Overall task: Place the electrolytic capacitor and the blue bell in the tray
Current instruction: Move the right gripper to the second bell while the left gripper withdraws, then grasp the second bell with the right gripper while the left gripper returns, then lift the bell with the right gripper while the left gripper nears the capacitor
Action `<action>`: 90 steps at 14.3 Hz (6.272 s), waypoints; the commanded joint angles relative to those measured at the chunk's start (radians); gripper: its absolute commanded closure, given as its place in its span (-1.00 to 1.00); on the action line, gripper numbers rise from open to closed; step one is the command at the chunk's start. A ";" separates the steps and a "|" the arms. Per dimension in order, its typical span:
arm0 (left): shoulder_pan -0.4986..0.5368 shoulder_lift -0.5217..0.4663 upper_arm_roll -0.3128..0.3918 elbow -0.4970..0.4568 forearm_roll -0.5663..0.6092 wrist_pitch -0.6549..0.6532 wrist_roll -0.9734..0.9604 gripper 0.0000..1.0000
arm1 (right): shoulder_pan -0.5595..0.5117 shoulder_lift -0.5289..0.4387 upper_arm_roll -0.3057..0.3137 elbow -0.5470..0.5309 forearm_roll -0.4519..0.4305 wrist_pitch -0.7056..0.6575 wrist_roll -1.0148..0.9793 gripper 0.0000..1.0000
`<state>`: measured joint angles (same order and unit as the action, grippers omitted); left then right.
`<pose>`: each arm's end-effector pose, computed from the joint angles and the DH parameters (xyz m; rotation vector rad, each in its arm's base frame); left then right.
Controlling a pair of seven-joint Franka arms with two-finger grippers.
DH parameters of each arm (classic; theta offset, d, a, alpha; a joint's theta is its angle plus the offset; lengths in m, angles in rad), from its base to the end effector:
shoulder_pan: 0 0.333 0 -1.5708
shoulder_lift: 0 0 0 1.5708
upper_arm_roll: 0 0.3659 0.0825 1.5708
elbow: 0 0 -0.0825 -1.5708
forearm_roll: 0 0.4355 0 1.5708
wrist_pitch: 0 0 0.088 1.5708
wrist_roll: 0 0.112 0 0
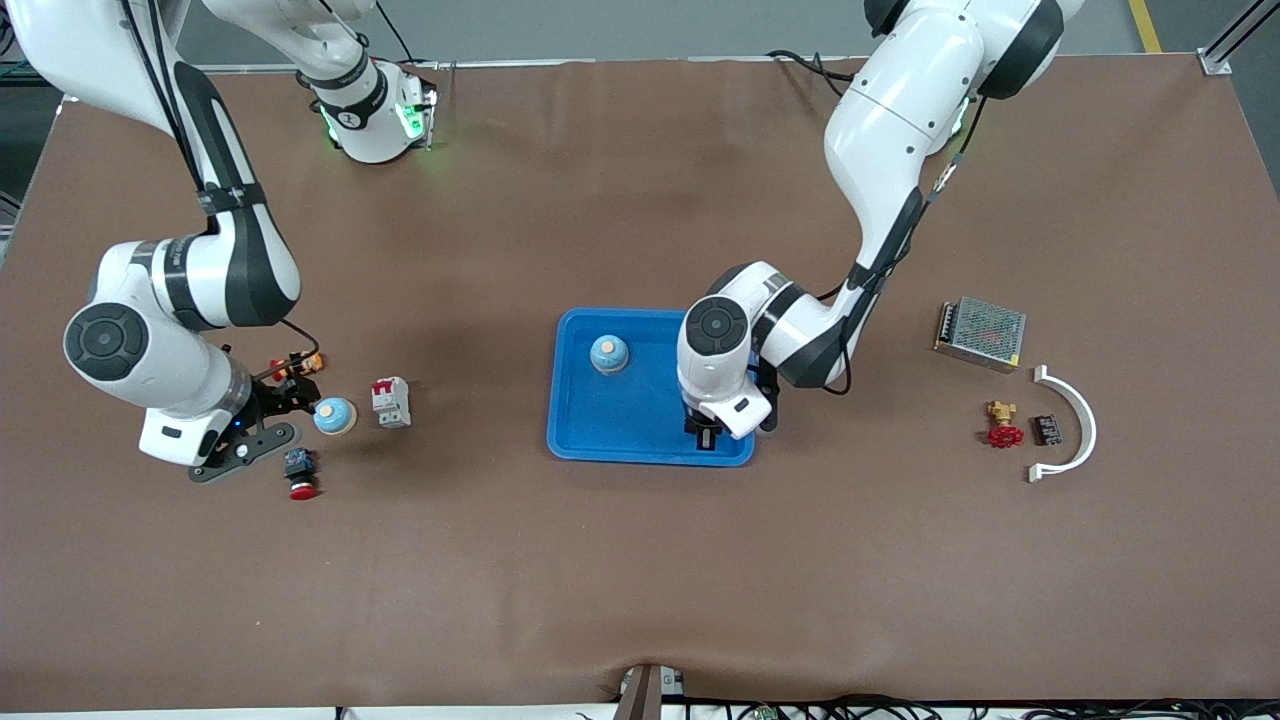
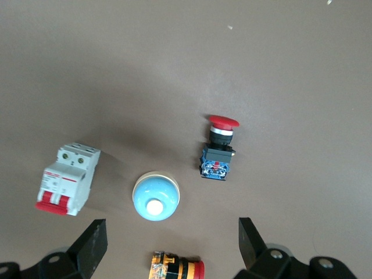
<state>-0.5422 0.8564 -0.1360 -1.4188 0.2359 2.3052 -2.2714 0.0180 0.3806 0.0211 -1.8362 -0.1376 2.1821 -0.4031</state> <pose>0.6467 -0.4848 0.1863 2.2867 2.1022 0.1241 0.6939 0.0205 0.3311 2.9420 0.7855 -0.0800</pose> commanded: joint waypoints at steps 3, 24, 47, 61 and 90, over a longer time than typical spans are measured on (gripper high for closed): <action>-0.027 0.033 0.016 0.028 0.042 0.007 -0.017 0.59 | -0.030 -0.008 0.019 -0.087 -0.022 0.080 -0.026 -1.00; 0.022 -0.059 -0.001 0.109 0.030 -0.210 0.119 -1.00 | -0.053 0.103 0.026 -0.146 0.001 0.254 -0.075 -1.00; 0.380 -0.131 0.004 0.087 -0.035 -0.279 1.279 -1.00 | -0.055 0.147 0.028 -0.196 0.013 0.375 -0.074 -1.00; 0.524 -0.180 0.007 -0.025 0.026 -0.247 2.012 -1.00 | -0.055 0.159 0.028 -0.195 0.019 0.378 -0.074 -0.98; 0.850 -0.306 -0.001 -0.456 0.028 0.163 2.213 -1.00 | -0.061 0.021 0.040 0.033 0.249 -0.143 -0.056 -0.36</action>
<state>0.2784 0.5844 -0.1282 -1.8276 0.2481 2.4371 -0.0785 -0.0320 0.4038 0.0475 -1.8839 0.0515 2.1468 -0.4760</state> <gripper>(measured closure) 0.000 0.317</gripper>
